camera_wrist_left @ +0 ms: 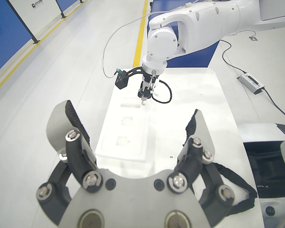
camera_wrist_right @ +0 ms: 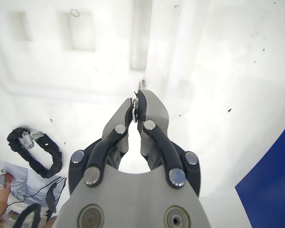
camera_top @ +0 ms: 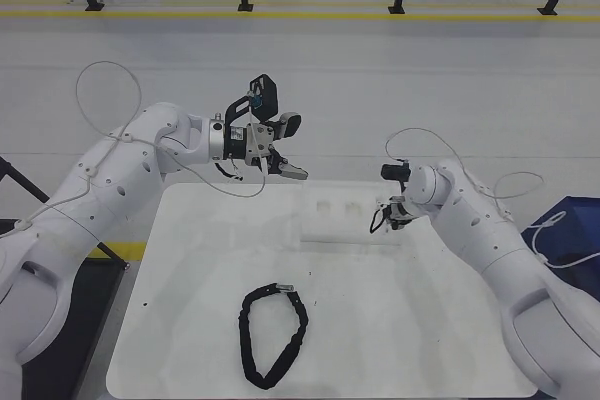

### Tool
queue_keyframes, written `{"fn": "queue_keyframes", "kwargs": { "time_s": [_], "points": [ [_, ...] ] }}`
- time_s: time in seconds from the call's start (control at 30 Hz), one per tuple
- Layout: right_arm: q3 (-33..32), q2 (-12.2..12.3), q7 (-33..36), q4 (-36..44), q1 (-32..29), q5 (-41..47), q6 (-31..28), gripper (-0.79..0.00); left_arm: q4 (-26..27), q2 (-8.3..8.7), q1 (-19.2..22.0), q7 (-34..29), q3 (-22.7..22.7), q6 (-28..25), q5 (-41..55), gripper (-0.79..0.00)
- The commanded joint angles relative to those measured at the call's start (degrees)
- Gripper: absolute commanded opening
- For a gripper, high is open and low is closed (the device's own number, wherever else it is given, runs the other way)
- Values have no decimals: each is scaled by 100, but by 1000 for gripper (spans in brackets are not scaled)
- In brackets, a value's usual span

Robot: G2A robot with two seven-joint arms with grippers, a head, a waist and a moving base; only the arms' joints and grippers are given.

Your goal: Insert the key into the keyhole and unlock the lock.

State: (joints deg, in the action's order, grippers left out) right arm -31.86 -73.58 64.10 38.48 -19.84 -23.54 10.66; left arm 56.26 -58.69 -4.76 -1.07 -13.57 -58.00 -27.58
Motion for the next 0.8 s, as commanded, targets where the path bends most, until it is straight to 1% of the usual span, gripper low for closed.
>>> {"fn": "queue_keyframes", "kwargs": {
  "time_s": [0.0, 0.2, 0.37, 0.53, 0.63, 0.77],
  "points": [
    [-153, 99, 102, 280, -54, 29, -57, -785, 0, 0, 0, 0, 0, 0, 0, 0],
    [-766, 483, 413, 1328, -422, 137, -244, -785, 0, 0, 0, 0, 0, 0, 0, 0],
    [-1442, 855, 545, 2609, -1034, 189, -593, -785, 0, 0, 0, 0, 0, 0, 0, 0],
    [-2400, 1187, 728, 3654, -1829, 885, -1200, -785, 0, 0, 0, 0, 0, 0, 0, 0],
    [-2917, 1333, 765, 4033, -2245, 1248, -1376, -785, 0, 0, 0, 0, 0, 0, 0, 0],
    [-3461, 1448, 756, 4329, -2702, 1928, -1575, -785, 0, 0, 0, 0, 0, 0, 0, 0]
  ]
}}
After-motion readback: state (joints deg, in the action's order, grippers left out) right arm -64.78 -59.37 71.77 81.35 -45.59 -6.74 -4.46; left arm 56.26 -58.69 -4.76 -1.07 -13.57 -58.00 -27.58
